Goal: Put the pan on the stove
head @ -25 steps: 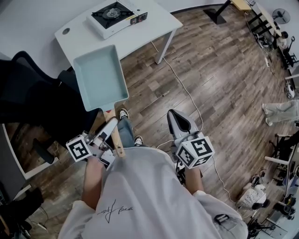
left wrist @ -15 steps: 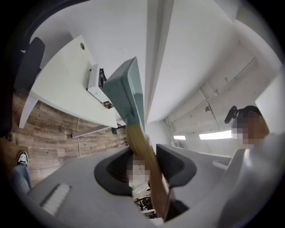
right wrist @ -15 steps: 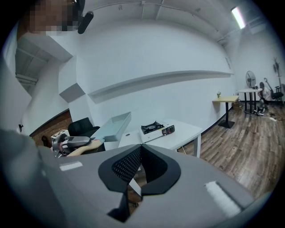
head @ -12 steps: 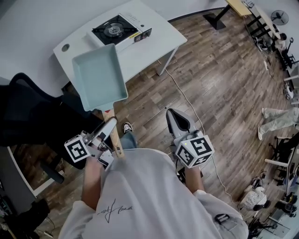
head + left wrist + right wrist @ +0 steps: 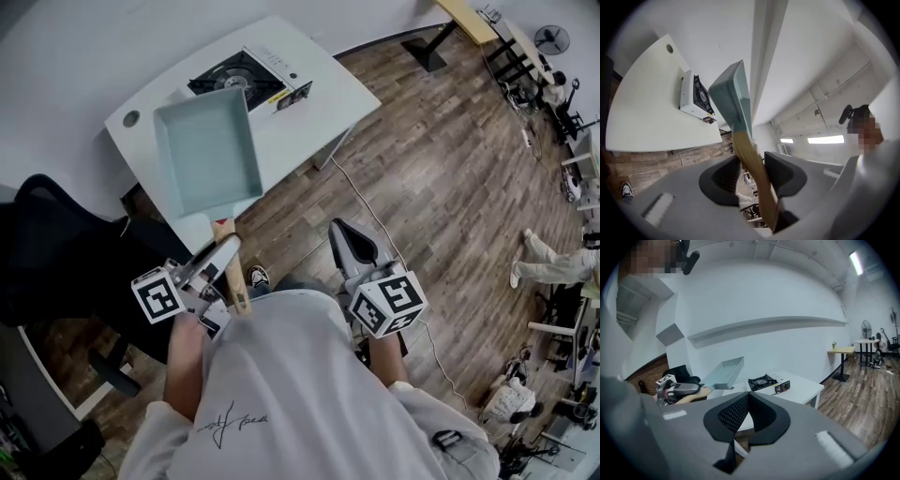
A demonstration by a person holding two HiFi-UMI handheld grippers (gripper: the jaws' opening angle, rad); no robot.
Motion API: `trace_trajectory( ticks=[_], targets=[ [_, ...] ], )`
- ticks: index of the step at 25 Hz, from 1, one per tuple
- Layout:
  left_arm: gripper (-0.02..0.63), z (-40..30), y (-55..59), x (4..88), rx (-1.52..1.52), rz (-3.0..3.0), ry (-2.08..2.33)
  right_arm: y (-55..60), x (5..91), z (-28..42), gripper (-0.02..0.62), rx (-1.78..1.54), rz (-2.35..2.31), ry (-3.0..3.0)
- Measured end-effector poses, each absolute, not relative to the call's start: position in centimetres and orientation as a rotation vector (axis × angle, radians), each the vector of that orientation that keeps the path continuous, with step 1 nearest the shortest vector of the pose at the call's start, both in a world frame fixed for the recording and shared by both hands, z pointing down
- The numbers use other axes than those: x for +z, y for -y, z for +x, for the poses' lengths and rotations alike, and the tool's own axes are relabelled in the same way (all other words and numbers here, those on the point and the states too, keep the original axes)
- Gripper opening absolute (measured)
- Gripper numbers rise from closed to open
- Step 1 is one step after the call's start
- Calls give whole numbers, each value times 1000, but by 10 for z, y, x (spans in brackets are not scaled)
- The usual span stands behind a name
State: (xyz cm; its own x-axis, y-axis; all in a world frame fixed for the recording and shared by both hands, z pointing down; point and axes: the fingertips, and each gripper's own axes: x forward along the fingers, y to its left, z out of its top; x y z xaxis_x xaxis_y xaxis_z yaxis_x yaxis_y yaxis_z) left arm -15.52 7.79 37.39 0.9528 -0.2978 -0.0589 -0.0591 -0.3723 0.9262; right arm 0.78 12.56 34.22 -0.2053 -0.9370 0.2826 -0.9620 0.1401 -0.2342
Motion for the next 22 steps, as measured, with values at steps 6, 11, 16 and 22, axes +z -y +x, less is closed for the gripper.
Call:
trace_trajectory(
  ticks=[6, 11, 16, 22],
  targets=[
    [198, -152, -59, 376, -269, 1912, 236, -111, 352, 8, -4, 612, 1935, 2278],
    [198, -144, -36, 381, -268, 1902, 243, -87, 357, 16, -4, 616, 1927, 2279],
    [198, -132, -5, 380, -281, 1905, 273, -52, 363, 30, -4, 634, 1890, 2299],
    [198, -112, 41, 373, -313, 1914, 310, 1, 361, 53, -3, 621, 1839, 2325]
  ],
)
